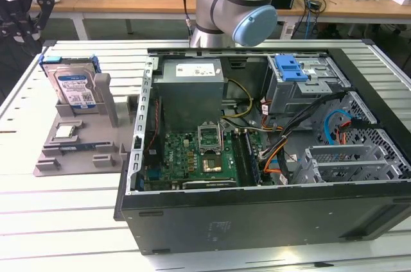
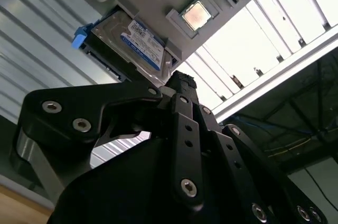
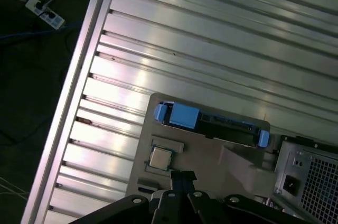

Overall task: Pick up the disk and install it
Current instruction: 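Pick up the disk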

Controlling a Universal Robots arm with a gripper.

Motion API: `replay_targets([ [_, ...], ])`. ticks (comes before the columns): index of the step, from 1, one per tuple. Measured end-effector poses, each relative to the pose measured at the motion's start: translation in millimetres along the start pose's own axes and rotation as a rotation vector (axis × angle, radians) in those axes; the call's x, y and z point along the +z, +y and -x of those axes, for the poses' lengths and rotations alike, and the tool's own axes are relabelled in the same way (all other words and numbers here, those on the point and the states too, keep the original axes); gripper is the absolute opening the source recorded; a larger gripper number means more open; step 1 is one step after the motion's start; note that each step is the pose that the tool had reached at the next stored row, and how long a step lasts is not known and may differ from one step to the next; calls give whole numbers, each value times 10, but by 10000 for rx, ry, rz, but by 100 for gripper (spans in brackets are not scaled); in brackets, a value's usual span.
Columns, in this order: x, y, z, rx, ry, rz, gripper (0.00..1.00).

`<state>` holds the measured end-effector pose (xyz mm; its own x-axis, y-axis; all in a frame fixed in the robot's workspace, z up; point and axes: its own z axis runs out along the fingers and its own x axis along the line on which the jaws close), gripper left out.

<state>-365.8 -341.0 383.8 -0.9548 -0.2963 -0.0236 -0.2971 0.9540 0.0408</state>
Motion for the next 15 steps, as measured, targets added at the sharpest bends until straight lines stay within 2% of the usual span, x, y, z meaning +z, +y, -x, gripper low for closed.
replay_targets([
  [15,0,0,0,-2090,85,49,10],
])
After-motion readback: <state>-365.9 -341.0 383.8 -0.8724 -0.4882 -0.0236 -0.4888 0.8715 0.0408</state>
